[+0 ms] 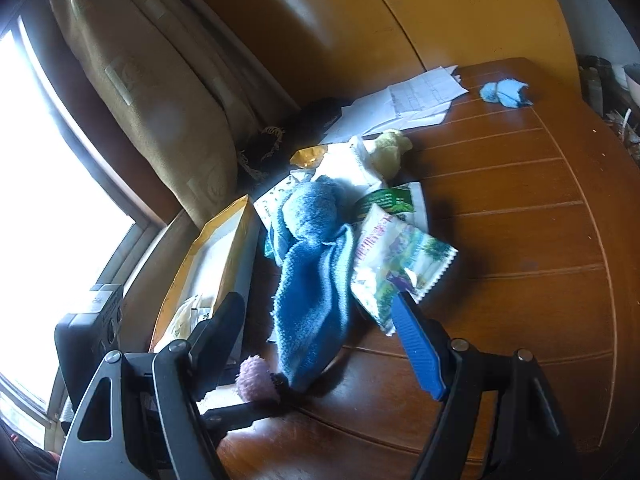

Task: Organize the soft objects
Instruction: 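Grasp the pink plush ball with the left gripper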

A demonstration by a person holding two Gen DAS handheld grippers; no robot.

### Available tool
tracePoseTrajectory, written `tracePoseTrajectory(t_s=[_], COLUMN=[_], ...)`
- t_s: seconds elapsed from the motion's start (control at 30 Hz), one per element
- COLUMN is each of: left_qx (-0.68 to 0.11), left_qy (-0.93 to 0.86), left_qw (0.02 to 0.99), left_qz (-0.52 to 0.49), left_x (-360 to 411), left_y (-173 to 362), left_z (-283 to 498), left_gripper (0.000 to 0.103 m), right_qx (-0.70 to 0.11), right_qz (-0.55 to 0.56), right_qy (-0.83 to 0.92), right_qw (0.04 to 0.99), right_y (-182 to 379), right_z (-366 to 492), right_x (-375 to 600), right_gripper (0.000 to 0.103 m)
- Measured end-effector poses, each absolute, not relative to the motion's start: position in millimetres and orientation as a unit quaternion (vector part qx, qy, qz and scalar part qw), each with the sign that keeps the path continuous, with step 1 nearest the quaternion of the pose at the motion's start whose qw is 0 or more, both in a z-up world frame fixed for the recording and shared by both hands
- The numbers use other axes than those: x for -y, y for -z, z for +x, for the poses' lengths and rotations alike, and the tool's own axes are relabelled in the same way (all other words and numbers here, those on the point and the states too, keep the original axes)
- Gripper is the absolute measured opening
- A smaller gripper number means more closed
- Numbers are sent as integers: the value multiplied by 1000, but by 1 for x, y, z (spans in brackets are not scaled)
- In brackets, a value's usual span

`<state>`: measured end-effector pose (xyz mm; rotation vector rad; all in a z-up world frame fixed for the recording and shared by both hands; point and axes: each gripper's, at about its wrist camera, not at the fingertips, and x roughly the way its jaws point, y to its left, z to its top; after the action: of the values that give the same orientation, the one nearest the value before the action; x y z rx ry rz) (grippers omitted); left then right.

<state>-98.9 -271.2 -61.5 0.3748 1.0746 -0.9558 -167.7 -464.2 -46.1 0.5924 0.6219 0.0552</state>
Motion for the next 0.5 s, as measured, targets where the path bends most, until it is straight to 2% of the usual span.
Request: tracePoseTrajectory(t_s=[0.5], left_qx=[-505], left_qy=[424], left_qw=[742], left_qz=[120], left_x=[213], left_y=[60], left_z=[-87], left_gripper=[43], right_qx=[-317], right_qz=[265], right_qy=[-38], right_qw=[910], right_y=[37], right_z=[-142], right_x=[442], right_gripper=[76])
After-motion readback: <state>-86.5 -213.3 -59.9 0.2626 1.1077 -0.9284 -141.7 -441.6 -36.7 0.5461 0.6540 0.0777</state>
